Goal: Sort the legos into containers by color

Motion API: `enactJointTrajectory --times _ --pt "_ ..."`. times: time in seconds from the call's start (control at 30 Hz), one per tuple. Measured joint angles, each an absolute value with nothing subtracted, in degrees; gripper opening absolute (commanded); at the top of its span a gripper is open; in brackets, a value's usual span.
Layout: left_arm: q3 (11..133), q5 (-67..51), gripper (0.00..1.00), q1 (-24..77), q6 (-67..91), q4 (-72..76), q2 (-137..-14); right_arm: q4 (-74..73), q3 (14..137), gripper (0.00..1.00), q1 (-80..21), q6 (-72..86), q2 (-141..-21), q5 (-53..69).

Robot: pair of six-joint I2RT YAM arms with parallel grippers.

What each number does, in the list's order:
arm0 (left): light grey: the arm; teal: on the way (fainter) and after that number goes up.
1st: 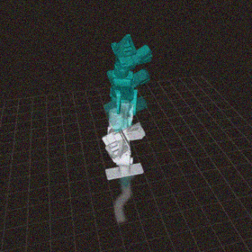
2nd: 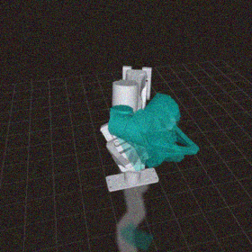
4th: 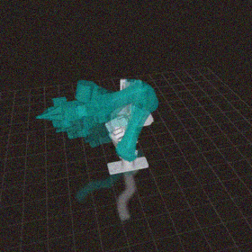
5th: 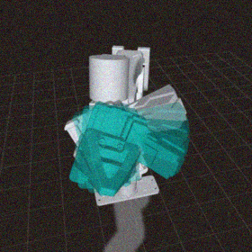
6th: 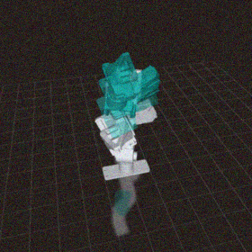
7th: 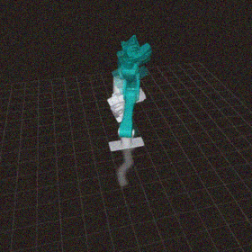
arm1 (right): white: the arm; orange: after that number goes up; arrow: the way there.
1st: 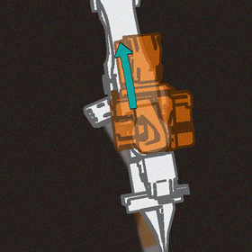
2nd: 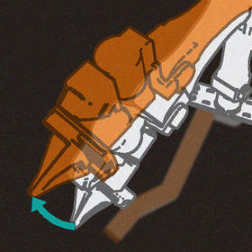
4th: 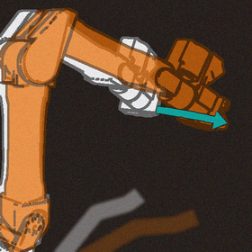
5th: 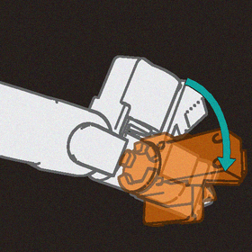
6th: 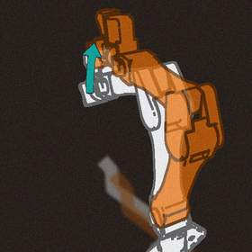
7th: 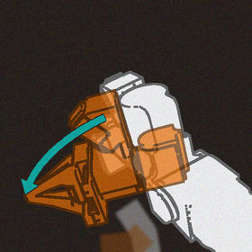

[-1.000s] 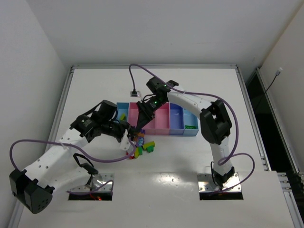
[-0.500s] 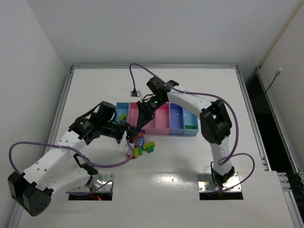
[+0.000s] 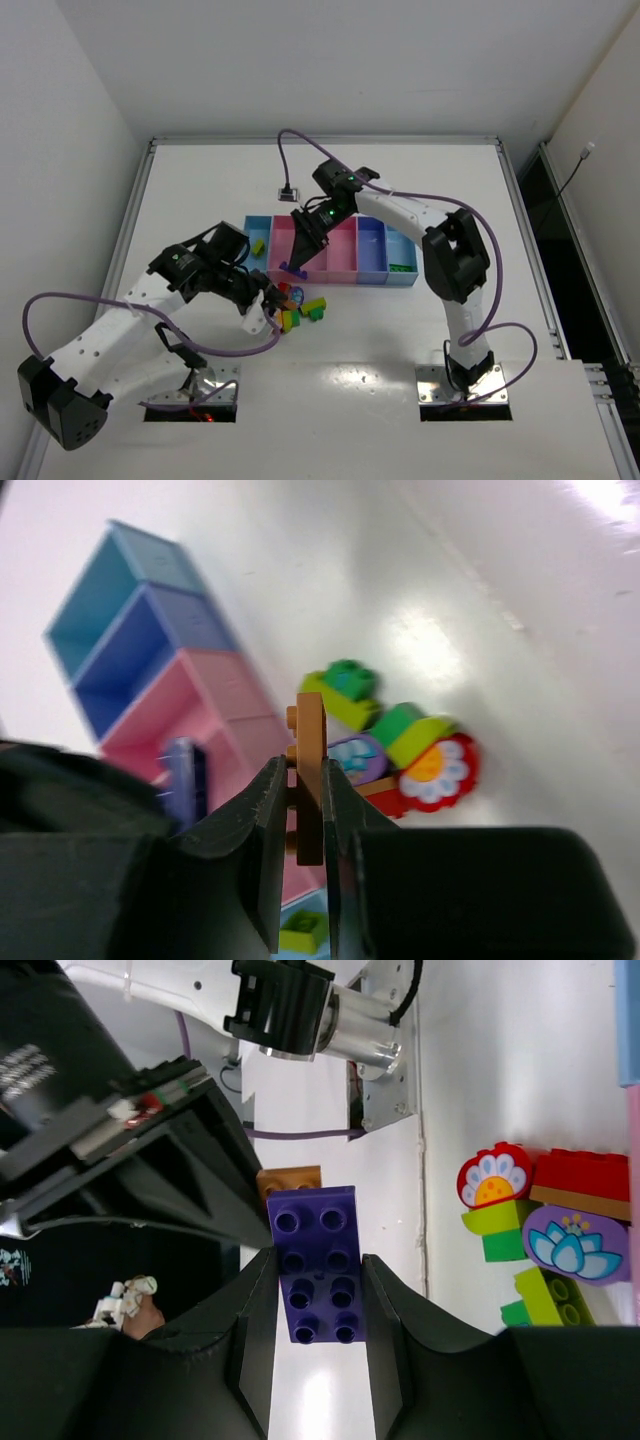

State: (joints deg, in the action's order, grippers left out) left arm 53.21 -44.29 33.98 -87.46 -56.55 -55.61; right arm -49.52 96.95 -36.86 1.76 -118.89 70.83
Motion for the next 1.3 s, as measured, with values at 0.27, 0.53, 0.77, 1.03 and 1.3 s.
enactJointTrajectory --times 0.27,0.53,0.77,1.03,1.3 --pt "53.8 -44.8 0.00 34.2 -89.7 -64.0 -57.0 -49.8 96.9 0.00 -35.7 1.2 -118.9 70.5" --pt "53.6 -46.0 0.00 34.2 -84.9 -59.1 -52.7 -51.4 92.4 0.00 -34.6 -1.4 -115.8 66.0" --pt "52.9 -46.6 0.00 34.2 -76.6 -52.4 -50.3 -51.4 85.8 0.00 -29.6 -2.0 -107.8 60.4" --pt "52.6 -44.2 0.00 34.2 -64.2 -40.9 -52.4 -46.9 76.2 0.00 -22.1 4.2 -100.9 49.9" --pt "52.6 -42.9 0.00 34.2 -58.6 -36.6 -53.3 -40.3 72.9 0.00 -18.3 12.6 -97.6 39.6"
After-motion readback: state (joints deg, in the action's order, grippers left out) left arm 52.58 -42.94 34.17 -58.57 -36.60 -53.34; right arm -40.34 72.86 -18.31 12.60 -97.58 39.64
